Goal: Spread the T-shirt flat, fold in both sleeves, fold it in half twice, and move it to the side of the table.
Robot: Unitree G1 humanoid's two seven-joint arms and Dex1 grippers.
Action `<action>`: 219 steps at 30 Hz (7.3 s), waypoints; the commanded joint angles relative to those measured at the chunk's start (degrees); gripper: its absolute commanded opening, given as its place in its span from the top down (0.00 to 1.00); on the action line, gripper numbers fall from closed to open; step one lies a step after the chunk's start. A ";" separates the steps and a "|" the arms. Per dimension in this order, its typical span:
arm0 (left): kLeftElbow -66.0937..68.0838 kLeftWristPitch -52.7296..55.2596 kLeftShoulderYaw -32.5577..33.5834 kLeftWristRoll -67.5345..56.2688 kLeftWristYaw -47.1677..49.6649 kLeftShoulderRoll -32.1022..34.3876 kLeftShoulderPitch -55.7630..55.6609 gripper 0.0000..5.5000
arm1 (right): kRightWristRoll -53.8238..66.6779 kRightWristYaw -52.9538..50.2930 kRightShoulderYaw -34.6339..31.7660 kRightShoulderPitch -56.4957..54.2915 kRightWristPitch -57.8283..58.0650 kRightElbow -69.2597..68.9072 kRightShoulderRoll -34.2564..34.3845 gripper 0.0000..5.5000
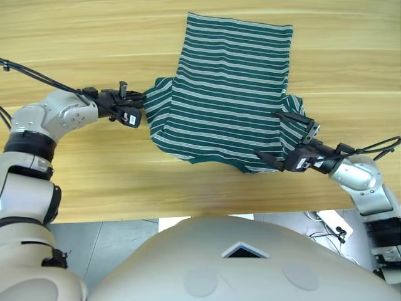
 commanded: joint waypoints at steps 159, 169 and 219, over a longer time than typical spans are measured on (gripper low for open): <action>-22.66 2.00 0.95 -9.45 2.89 -11.93 10.54 0.35 | -20.58 -11.06 -8.60 5.58 17.71 7.12 -6.42 0.69; -22.07 1.81 0.90 -8.93 3.29 -12.30 9.85 0.35 | -20.73 -11.42 -6.65 3.09 17.34 8.87 -6.23 1.00; -30.53 0.51 1.91 -28.30 -6.94 -9.00 13.78 0.35 | -3.24 0.68 2.44 -8.20 6.64 -2.17 -2.26 0.58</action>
